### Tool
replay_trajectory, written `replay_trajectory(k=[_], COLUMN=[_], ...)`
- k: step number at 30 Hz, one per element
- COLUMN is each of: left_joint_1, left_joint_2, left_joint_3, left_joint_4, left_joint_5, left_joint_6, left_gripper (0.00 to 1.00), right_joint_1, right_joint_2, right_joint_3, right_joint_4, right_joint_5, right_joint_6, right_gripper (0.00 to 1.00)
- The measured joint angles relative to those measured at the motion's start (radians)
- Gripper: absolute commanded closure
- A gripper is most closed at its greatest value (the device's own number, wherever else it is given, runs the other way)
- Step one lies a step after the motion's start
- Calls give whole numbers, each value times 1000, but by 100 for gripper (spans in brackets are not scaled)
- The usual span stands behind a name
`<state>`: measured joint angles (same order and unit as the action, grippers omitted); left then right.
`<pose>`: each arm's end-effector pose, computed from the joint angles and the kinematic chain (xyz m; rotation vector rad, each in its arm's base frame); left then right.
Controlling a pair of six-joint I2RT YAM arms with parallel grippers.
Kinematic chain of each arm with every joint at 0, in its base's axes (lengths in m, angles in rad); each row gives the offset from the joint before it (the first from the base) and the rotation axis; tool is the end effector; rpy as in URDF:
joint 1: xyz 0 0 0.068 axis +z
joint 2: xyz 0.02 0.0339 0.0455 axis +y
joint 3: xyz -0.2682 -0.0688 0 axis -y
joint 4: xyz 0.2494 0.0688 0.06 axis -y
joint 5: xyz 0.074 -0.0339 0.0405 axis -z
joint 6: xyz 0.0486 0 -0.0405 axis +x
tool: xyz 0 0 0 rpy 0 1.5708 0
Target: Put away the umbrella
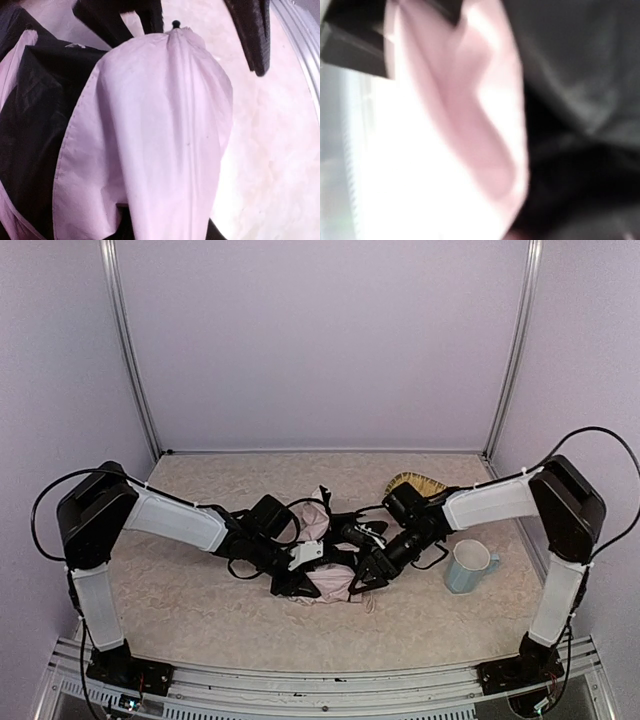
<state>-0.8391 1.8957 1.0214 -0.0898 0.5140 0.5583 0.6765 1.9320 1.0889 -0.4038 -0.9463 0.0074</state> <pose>0.2347 -0.2972 0.1193 1.7728 1.7893 -0.7632 0.2545 0.2549 0.1210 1.1132 -2.5062 -1.4677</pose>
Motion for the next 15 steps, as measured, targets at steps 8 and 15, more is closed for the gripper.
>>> replay_trajectory(k=[8,15], left_joint_1=[53,101], left_joint_2=[104,201], left_joint_3=[123,244], left_joint_4=[-141,-301], left_joint_5=[205,358], left_joint_6=[-76,-80], left_gripper=[76,78], right_joint_1=[101,364], right_joint_2=[-431,-421], right_joint_3=[-138,-235], right_joint_4=[171,355], right_joint_5=[463,747], right_joint_6=[-61,-467], right_gripper=[20,13])
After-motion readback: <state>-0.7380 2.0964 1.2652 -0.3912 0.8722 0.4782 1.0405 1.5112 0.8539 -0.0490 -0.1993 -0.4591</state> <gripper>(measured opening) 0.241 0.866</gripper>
